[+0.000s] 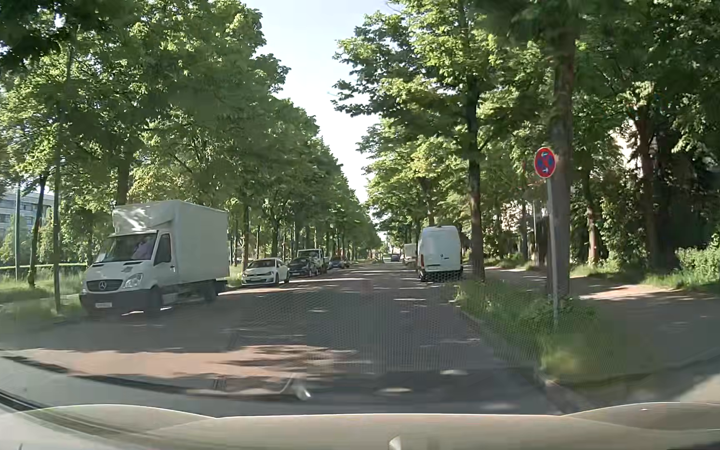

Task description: Follow the waypoints while adhering to traffic rules and regulations

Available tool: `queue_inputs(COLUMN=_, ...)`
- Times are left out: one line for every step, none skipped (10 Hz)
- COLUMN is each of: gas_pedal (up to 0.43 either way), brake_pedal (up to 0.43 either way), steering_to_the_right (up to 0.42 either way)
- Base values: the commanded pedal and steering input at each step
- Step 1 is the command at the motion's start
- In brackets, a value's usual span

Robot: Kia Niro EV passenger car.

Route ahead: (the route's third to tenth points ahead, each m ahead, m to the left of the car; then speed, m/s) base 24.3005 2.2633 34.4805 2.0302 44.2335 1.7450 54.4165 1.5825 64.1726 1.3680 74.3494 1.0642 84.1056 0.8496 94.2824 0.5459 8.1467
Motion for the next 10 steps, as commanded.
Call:
queue_inputs(gas_pedal=0.087, brake_pedal=0.0, steering_to_the_right=-0.01)
queue_inputs(gas_pedal=0.087, brake_pedal=0.0, steering_to_the_right=-0.01)
queue_inputs(gas_pedal=0.087, brake_pedal=0.0, steering_to_the_right=-0.009)
queue_inputs(gas_pedal=0.079, brake_pedal=0.0, steering_to_the_right=-0.008)
queue_inputs(gas_pedal=0.067, brake_pedal=0.0, steering_to_the_right=-0.007)
queue_inputs(gas_pedal=0.0, brake_pedal=0.0, steering_to_the_right=-0.005)
queue_inputs(gas_pedal=0.0, brake_pedal=0.0, steering_to_the_right=-0.002)
queue_inputs(gas_pedal=0.0, brake_pedal=0.0, steering_to_the_right=0.0)
queue_inputs(gas_pedal=0.0, brake_pedal=0.0, steering_to_the_right=0.002)
queue_inputs(gas_pedal=0.0, brake_pedal=0.0, steering_to_the_right=0.002)
